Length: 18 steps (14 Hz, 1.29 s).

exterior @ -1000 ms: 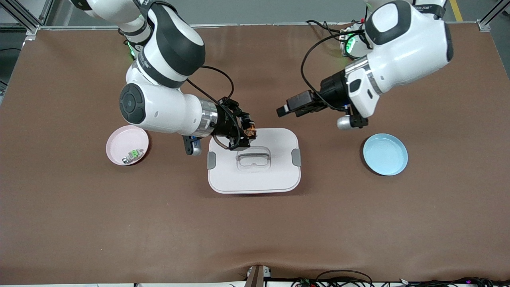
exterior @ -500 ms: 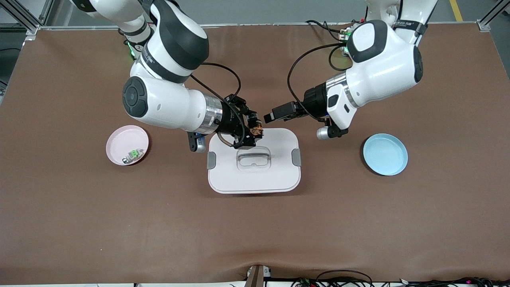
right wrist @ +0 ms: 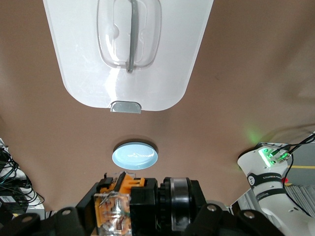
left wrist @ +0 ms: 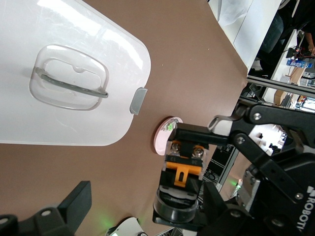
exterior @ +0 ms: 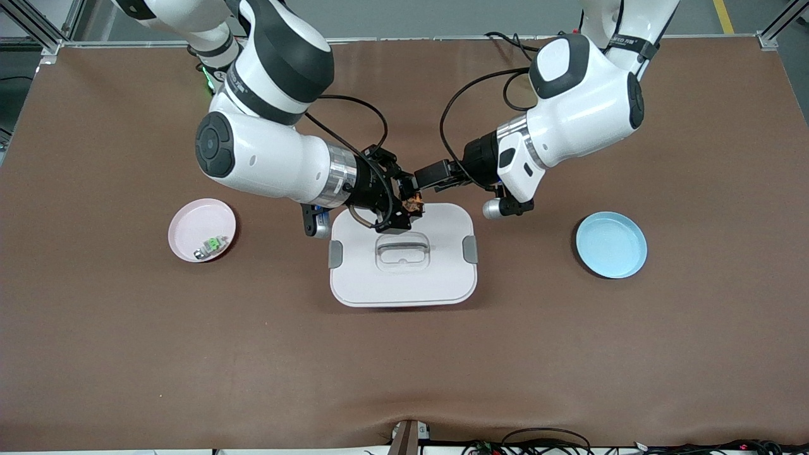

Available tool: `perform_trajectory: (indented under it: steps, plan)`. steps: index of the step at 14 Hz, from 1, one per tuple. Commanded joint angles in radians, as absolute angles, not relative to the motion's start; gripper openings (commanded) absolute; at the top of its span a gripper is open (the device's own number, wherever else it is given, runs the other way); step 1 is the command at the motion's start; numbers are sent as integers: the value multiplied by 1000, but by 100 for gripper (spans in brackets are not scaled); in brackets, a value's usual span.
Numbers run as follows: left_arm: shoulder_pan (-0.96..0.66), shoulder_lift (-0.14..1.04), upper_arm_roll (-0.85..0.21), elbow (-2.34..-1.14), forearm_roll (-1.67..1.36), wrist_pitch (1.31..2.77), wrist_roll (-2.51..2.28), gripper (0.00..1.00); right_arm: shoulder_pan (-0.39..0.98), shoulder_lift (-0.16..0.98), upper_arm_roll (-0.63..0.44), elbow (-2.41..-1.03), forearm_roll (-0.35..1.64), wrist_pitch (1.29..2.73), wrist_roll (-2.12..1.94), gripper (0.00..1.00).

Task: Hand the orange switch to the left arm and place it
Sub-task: 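Grasp the switch with the left gripper above the white box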

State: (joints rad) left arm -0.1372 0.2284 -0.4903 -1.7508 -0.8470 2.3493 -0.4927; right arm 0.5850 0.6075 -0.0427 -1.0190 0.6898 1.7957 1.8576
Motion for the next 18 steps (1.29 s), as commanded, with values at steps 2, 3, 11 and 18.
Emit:
perform_trajectory:
  steps: [2, 3, 11, 18]
  plan:
    - [-164, 248, -492, -1735, -827, 2391, -509, 100, 583, 626, -32, -971, 709, 1795, 1882, 0]
    - [-173, 250, -492, -1730, -827, 2413, -509, 100, 583, 626, -32, -971, 709, 1795, 1884, 0]
    - [-172, 261, -492, -1721, -825, 2422, -525, 37, 584, 635, -15, -973, 709, 1822, 1894, 0]
    - [-170, 261, -489, -1721, -825, 2422, -525, 0, 583, 650, -15, -973, 709, 1832, 1893, 0]
